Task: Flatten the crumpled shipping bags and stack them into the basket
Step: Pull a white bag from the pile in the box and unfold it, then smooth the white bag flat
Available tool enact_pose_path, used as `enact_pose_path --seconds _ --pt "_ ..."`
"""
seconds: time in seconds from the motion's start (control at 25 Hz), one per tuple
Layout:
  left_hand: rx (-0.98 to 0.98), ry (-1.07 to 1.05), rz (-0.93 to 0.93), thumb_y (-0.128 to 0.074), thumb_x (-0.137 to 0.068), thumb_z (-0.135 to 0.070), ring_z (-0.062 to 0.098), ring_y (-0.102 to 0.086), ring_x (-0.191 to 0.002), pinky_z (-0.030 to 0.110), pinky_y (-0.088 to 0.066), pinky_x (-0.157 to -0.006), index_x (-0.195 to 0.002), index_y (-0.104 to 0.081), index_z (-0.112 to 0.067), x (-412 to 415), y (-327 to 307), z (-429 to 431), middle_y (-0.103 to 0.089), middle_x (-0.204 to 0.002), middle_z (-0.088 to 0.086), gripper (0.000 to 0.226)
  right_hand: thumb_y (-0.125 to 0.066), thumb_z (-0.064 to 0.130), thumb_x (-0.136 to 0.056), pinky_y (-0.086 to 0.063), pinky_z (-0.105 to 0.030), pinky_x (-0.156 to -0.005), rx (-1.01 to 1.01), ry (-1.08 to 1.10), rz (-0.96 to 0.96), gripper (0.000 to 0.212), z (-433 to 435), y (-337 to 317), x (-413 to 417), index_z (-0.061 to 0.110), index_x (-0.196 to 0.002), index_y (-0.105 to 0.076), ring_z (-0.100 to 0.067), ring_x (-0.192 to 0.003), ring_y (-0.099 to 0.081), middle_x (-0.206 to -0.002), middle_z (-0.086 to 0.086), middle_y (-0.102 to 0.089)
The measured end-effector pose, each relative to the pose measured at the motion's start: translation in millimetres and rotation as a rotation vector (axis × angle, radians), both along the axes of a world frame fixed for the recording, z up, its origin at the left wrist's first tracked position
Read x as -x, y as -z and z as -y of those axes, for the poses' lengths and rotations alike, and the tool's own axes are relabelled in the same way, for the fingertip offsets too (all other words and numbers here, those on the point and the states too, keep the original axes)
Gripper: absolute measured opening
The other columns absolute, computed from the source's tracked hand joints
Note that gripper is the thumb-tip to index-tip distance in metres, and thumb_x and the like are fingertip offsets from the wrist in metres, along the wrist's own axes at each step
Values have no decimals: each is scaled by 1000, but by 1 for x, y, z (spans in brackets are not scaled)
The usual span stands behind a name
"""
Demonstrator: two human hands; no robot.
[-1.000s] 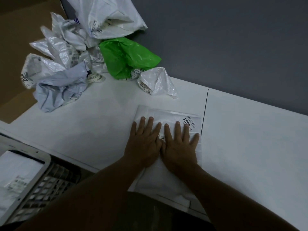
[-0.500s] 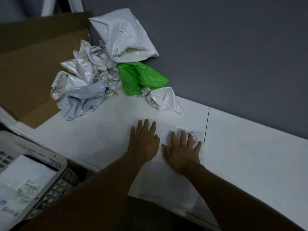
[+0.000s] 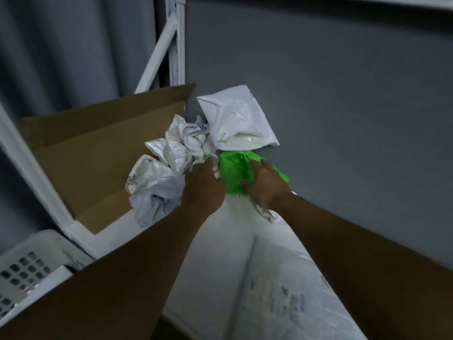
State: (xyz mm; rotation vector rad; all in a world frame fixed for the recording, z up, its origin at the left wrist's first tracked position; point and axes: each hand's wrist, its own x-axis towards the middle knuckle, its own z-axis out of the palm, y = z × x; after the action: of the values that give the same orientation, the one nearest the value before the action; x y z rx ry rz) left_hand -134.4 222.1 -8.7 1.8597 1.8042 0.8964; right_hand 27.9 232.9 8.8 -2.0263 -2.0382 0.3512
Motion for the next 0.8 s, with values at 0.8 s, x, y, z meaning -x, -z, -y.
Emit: enact_pose_path --seconds 0.8 --pt "-75 -45 281 -53 -92 -4 28 -48 -131 25 -31 -106 -138 -50 -5 39 30 -47 -54 -139 13 46 -46 17 -100 -29 -47 -115 61 -92 256 59 -107 -2 90 2 -153 -24 -45 -141 -28 -157 -24 -18"
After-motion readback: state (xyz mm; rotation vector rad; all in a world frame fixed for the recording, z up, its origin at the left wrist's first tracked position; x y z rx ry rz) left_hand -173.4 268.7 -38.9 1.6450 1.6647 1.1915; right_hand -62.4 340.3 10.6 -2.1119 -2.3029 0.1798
